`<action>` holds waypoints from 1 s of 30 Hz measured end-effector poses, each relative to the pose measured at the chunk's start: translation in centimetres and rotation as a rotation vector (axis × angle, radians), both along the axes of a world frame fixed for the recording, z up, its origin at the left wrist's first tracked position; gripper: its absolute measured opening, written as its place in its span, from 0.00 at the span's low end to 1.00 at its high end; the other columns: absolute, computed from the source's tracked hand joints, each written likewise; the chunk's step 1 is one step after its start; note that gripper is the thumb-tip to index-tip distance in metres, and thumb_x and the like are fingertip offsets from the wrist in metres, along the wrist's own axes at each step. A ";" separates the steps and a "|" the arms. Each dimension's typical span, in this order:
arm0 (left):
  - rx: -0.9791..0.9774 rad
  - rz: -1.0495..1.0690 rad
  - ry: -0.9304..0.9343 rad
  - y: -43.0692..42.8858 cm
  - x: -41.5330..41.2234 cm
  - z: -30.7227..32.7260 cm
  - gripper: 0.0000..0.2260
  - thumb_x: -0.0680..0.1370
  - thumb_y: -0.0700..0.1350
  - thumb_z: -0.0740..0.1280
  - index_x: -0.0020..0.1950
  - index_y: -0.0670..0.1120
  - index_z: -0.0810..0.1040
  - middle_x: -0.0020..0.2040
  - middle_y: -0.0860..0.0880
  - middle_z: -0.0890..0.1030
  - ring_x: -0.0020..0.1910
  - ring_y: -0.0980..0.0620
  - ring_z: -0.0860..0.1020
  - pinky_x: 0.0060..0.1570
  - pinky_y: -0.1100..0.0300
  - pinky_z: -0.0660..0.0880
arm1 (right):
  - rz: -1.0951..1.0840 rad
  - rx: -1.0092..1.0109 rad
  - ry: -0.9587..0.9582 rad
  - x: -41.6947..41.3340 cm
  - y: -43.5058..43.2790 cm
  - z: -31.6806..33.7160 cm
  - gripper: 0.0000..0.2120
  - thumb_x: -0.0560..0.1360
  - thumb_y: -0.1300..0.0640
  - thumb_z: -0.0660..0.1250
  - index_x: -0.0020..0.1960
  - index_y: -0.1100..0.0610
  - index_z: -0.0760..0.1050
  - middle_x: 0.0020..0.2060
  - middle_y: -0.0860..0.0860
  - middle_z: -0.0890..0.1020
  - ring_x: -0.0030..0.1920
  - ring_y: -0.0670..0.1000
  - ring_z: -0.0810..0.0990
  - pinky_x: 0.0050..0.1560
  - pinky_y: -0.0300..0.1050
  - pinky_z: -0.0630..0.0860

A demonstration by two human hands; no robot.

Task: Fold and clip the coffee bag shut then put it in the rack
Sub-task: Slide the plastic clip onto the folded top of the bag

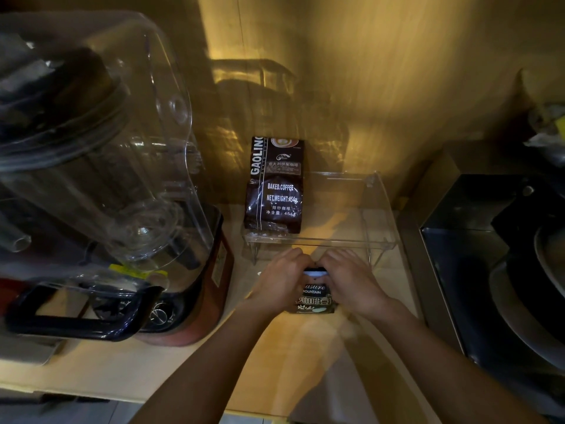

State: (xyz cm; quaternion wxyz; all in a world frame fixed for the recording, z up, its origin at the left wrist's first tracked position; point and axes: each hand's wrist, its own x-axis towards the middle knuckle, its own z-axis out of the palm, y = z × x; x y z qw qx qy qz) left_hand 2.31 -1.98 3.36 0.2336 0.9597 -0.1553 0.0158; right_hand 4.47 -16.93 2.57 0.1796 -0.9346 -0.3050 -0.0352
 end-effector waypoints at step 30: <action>-0.274 0.191 0.098 5.1 -0.5 -0.4 0.09 0.68 0.41 0.73 0.46 0.41 0.80 0.39 0.51 0.75 0.38 0.53 0.73 0.39 0.60 0.68 | -0.069 0.179 0.154 0.1 -0.7 0.0 0.08 0.70 0.63 0.68 0.49 0.60 0.75 0.45 0.53 0.78 0.49 0.52 0.72 0.49 0.38 0.60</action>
